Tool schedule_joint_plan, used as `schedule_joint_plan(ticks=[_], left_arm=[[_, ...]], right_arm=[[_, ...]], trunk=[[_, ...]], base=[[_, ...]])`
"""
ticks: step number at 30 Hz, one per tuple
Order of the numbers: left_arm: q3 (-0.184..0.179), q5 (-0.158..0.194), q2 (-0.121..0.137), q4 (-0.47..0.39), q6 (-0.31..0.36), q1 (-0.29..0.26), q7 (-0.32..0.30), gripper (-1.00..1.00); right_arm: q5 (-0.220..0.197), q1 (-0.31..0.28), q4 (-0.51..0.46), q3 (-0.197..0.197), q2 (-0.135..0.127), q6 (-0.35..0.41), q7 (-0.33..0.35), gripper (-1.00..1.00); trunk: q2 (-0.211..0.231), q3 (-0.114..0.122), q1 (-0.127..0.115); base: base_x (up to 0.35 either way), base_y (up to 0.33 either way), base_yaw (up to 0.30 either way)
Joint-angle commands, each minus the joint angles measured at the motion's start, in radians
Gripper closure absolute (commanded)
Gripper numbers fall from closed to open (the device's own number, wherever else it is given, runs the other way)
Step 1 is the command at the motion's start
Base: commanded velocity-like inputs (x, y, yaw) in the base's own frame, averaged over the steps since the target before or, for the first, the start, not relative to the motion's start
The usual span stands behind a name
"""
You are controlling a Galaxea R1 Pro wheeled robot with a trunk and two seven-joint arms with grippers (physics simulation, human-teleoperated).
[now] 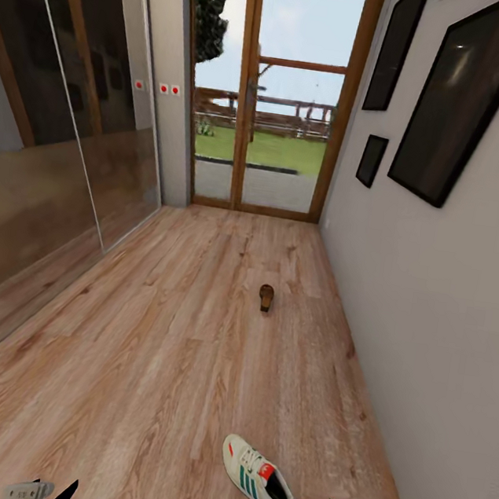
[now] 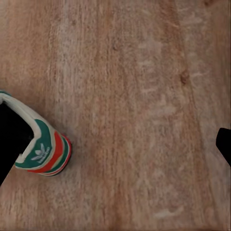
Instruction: Pick up the two gym shoes and the two sandals from the corridor floor and place them onto the hallstand (shoe rack) in the corridor, making sure they are on the rack and not on the floor. Arrange them so the two gym shoes are next to each other and the two sandals are next to each other.
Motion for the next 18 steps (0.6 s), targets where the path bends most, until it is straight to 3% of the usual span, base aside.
schedule_joint_plan(ticks=[1, 8, 18], left_arm=[[0.003, 0.008, 0.000, 0.001, 0.002, -0.001, -0.009, -1.00], [0.003, 0.008, 0.000, 0.001, 0.002, -0.001, -0.009, -1.00], [0.004, 0.008, 0.001, 0.001, 0.002, -0.001, -0.009, -1.00]], right_arm=[[0.008, -0.001, 0.001, -0.009, 0.000, -0.003, 0.005, -1.00], [0.008, -0.001, 0.001, -0.009, 0.000, -0.003, 0.005, -1.00], [0.008, -0.001, 0.001, -0.009, 0.000, -0.003, 0.005, -1.00]], trunk=[[0.000, -0.001, 0.000], [0.000, -0.001, 0.000], [0.000, -0.001, 0.000]], base=[[-0.047, -0.266, 0.000], [-0.100, -0.267, 0.060], [-0.100, -0.173, 0.226]])
